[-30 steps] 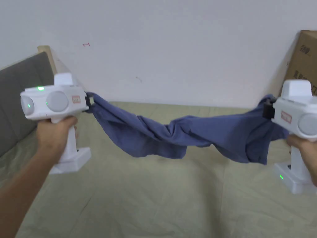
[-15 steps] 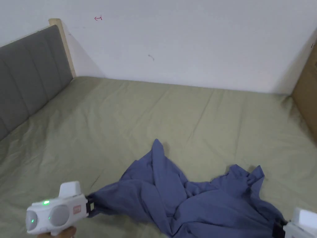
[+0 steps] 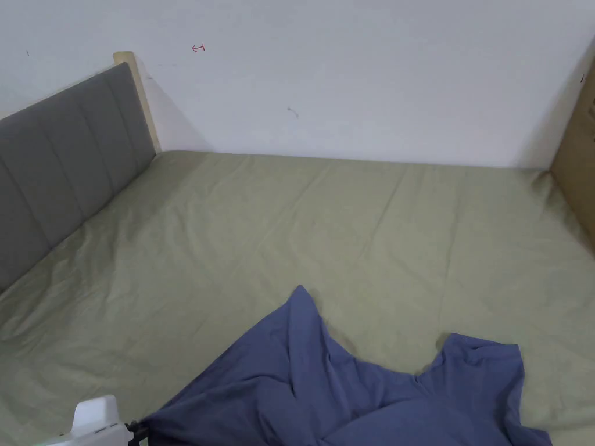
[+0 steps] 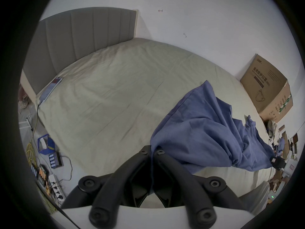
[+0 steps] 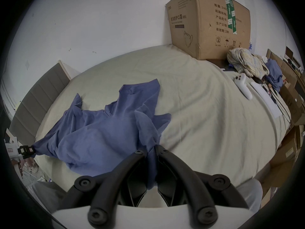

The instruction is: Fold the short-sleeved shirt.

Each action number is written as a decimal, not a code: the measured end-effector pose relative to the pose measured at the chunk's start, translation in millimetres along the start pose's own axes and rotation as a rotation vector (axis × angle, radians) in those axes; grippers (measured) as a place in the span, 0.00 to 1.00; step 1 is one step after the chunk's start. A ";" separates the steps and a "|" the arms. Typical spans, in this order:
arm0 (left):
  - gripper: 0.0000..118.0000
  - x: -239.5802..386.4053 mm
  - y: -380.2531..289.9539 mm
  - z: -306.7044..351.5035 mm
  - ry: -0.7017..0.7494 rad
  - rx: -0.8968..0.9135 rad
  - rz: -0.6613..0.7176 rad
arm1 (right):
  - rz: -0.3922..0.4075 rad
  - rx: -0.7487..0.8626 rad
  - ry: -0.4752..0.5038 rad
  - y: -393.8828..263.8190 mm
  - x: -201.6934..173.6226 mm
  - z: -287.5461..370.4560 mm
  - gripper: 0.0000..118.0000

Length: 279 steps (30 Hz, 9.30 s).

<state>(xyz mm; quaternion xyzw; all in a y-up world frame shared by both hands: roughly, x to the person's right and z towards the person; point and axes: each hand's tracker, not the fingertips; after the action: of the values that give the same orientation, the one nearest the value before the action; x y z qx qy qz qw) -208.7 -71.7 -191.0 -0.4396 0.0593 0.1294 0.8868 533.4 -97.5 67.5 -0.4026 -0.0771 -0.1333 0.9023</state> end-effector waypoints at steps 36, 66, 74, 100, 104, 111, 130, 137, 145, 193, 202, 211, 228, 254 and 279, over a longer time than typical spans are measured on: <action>0.39 173.9 75.3 139.2 -0.097 0.769 -0.294 | 0.263 0.747 -0.128 106.2 -83.0 102.0 0.44; 0.89 250.5 191.0 -239.0 -0.007 -0.110 -0.429 | 0.292 0.508 -0.228 163.0 -67.8 15.7 0.00; 0.49 268.4 169.8 -275.5 -0.035 -0.191 -0.469 | 0.269 0.402 -0.254 156.5 -54.1 -3.7 0.00; 0.00 213.5 169.2 -79.9 -0.172 0.065 -0.403 | 0.125 -0.292 -0.135 147.1 -11.8 -120.7 0.48; 0.00 202.4 164.4 -72.8 -0.165 0.069 -0.383 | 0.141 -0.242 -0.135 147.7 -15.1 -111.4 0.02; 0.00 176.0 158.6 -47.4 -0.154 0.107 -0.328 | 0.238 -0.037 -0.089 165.3 -23.6 -61.8 0.02; 0.00 152.5 314.9 149.7 -0.160 0.585 -0.189 | 0.254 0.688 0.086 356.5 -79.8 65.1 0.02; 0.00 162.1 392.0 193.7 -0.194 0.667 -0.086 | 0.280 0.775 0.084 442.4 -93.0 79.7 0.02; 0.00 190.4 465.6 197.0 -0.157 0.745 -0.078 | 0.319 0.823 0.048 510.7 -118.5 70.5 0.02; 0.00 -2.9 25.4 -35.0 -0.057 0.048 0.107 | 0.002 0.076 0.130 19.3 13.7 -58.3 0.02; 0.00 -20.9 -33.1 -33.0 -0.011 -0.044 0.120 | -0.045 -0.119 0.054 -17.5 15.0 -28.2 0.02; 0.01 -10.9 -37.2 -44.5 0.043 -0.100 0.073 | -0.029 -0.216 -0.036 -6.4 -17.7 -19.1 0.02; 0.91 117.3 89.5 155.5 -0.140 0.668 -0.145 | 0.221 0.646 -0.016 123.5 -34.8 100.3 0.76; 0.00 121.0 71.8 149.4 -0.205 0.648 -0.169 | 0.253 0.750 -0.066 108.3 -56.6 110.3 0.00; 0.34 9.1 -34.7 -46.0 0.104 -0.088 -0.129 | 0.225 0.543 -0.040 71.9 -60.9 95.8 0.00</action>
<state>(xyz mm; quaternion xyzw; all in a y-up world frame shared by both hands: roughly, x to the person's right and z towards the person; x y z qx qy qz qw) -189.8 -126.7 -194.3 -0.4874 0.0711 0.0517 0.8687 494.0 30.9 65.3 -0.1550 -0.0827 0.0009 0.9844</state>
